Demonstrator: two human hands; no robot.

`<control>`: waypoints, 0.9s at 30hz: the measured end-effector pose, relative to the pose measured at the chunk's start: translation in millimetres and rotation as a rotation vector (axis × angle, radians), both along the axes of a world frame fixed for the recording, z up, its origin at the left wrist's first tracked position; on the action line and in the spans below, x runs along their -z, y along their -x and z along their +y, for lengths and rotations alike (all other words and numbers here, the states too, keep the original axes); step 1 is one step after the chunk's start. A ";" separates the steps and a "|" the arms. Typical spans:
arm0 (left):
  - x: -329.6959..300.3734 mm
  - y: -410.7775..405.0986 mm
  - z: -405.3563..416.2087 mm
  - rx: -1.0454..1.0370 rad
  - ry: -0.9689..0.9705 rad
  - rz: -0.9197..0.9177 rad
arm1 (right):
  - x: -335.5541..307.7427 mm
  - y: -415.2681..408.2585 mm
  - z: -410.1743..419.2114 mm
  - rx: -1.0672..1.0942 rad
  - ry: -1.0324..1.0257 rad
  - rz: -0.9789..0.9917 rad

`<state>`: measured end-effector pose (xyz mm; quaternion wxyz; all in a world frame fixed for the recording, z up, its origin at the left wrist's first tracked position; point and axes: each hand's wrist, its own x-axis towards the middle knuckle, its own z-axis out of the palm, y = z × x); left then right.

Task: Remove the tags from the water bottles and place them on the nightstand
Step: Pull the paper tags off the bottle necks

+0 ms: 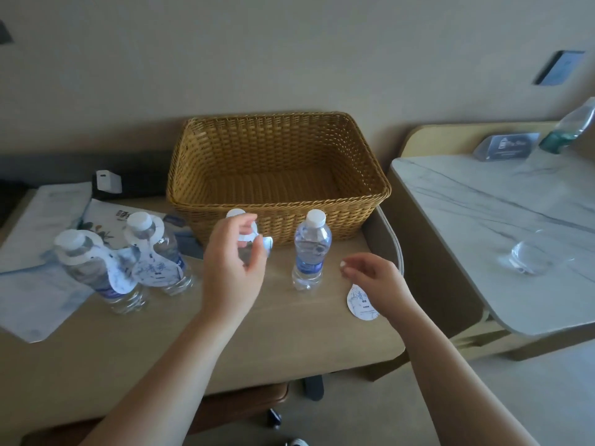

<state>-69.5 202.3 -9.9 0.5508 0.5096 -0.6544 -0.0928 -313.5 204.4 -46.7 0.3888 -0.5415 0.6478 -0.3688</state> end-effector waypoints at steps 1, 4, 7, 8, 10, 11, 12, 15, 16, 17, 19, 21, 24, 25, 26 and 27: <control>2.8 -11.0 1.4 -0.052 -0.024 0.009 | -5.3 -9.9 0.5 -0.028 0.024 -0.019; 17.9 -33.6 -0.8 -0.125 -0.250 -0.002 | -17.4 -38.5 -1.6 -0.096 0.073 -0.048; 32.4 -47.6 -12.2 -0.077 -0.467 0.001 | -22.0 -61.4 -5.9 -0.148 0.109 -0.032; 35.0 -51.1 -18.0 -0.057 -0.509 -0.002 | -22.4 -67.4 -7.6 -0.164 0.116 -0.027; 37.8 -55.3 -31.8 0.004 -0.581 0.036 | -22.4 -77.2 -10.3 -0.197 0.128 -0.017; 38.5 -56.2 -38.7 0.035 -0.611 0.067 | -22.3 -81.4 -11.5 -0.211 0.134 -0.015; 38.8 -56.6 -44.8 0.062 -0.633 0.093 | -22.7 -85.0 -12.7 -0.223 0.141 -0.010; 41.3 -56.3 -55.9 0.116 -0.640 0.125 | -25.6 -95.1 -16.2 -0.257 0.152 0.006; 42.6 -55.9 -56.7 0.120 -0.622 0.123 | -26.6 -98.2 -17.3 -0.271 0.156 0.012; 43.6 -56.1 -56.2 0.121 -0.608 0.122 | -26.9 -101.7 -18.8 -0.284 0.161 0.021; 44.3 -57.9 -53.8 0.136 -0.603 0.126 | -27.1 -108.8 -22.0 -0.296 0.169 0.022; 43.6 -61.4 -50.7 0.159 -0.605 0.131 | -27.0 -116.7 -25.9 -0.287 0.171 0.015; 41.5 -67.6 -44.2 0.175 -0.607 0.104 | -22.1 -129.5 -34.6 -0.282 0.199 0.139; 40.7 -69.7 -41.1 0.172 -0.610 0.096 | -18.9 -133.6 -38.2 -0.296 0.187 0.204; 39.8 -71.8 -37.8 0.167 -0.613 0.089 | -15.8 -136.8 -41.2 -0.320 0.156 0.255; 38.9 -73.8 -34.3 0.161 -0.612 0.077 | -12.5 -139.3 -43.5 -0.350 0.114 0.290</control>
